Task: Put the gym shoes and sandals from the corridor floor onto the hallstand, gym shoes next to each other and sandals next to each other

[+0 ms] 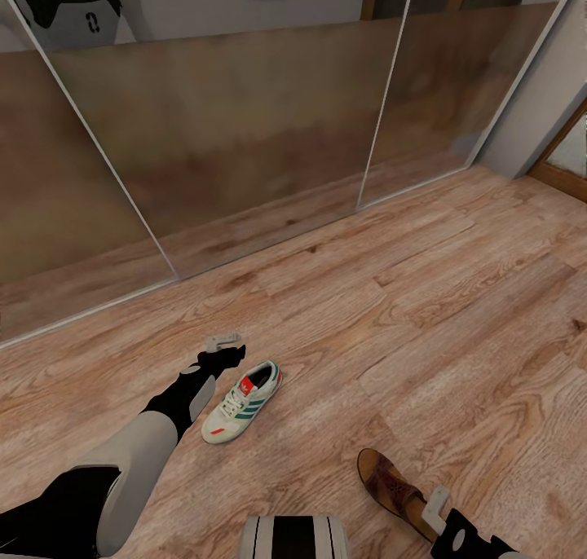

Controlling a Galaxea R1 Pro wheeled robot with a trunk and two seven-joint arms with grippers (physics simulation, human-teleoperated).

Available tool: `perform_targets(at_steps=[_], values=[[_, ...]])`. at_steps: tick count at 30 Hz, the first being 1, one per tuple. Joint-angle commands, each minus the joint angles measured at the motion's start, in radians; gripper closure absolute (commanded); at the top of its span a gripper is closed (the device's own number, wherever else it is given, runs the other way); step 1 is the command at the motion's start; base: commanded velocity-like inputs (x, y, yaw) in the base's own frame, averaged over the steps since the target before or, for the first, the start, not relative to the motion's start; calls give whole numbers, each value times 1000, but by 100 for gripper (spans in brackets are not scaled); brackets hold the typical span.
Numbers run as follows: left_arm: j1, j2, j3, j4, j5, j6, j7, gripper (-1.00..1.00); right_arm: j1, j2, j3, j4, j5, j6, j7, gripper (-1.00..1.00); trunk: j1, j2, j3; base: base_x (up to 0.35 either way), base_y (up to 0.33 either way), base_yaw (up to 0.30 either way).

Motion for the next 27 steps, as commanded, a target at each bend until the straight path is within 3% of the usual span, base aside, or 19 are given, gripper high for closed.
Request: perform_targets(at_steps=[1,13,19,24,25,26,27], values=[[0,-1,3,0,10,2,0,-100,-1,0,-3,2,9,0,-2,100,-1,0,3,0,0,0],[0,-1,2,1,9,5,0,-100,-1,-4,-4,1,7,-15,-2,100,-6,3,50,0,0,0],[0,-2,2,3,9,7,0,-100,-1,-37,-22,-2,-24,-101,-4,100,-9,4,73,0,0,0],[0,-2,2,5,8,8,0,-100,-2,-55,-112,-76,-132,-123,-4,100,-11,5,92,0,0,0],[0,-2,2,5,8,8,0,-100,-2,-58,-186,-159,-217,-124,-4,100,-11,6,96,0,0,0],[0,-2,2,5,8,8,0,-100,-2,-58,-211,-182,-244,-123,-4,100,-12,6,100,0,0,0],[0,-2,2,6,8,8,0,-100,-2,-58,-257,-218,-297,-122,-3,100,-12,6,104,0,0,0]])
